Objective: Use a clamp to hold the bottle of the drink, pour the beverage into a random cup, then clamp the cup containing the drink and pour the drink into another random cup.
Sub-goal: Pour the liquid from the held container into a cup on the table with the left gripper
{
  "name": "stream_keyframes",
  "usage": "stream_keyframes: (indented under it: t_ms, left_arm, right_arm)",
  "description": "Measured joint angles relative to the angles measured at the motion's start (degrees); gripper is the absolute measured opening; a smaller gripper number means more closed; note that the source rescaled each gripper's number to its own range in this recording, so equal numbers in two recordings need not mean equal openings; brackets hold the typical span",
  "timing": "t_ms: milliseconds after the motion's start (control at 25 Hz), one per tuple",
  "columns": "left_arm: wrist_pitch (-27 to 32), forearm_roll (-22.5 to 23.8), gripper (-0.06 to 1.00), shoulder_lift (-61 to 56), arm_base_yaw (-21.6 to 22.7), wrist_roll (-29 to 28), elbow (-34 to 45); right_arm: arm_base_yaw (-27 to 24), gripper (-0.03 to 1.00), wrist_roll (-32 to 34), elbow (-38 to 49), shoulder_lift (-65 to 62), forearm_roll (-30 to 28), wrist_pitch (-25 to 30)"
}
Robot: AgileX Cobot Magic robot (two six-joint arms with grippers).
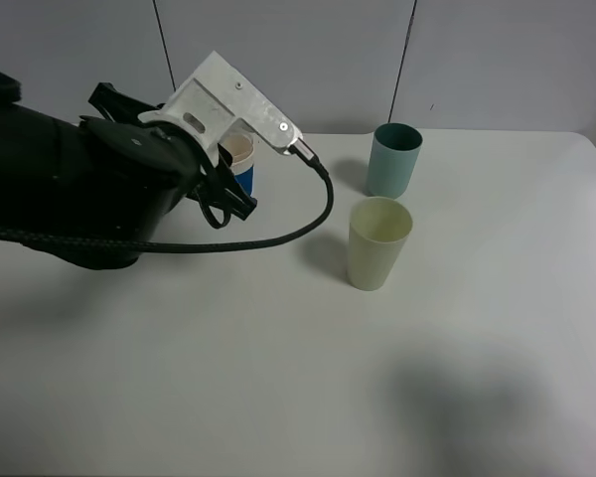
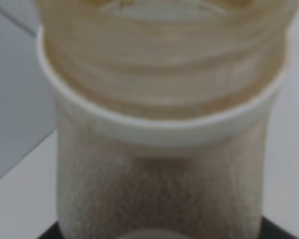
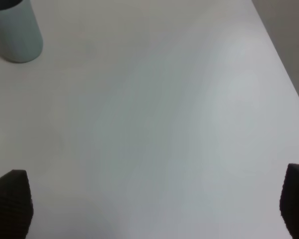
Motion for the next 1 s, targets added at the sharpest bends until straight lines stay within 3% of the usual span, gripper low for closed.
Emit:
stream_keyframes:
  t_ms: [720,1000]
  left_arm:
    - [-1.1,-0.2,0.03,9.9,-4.0,7.9,-7.1]
    - [-1.1,-1.7,0.03,14.6,-5.3,14.2,-12.5]
  right_arm:
    - [0.0,1.00,0.0,0.0,0.0,0.0,0.0]
    - [0.0,1.00,0.0,0.0,0.0,0.0,0.0]
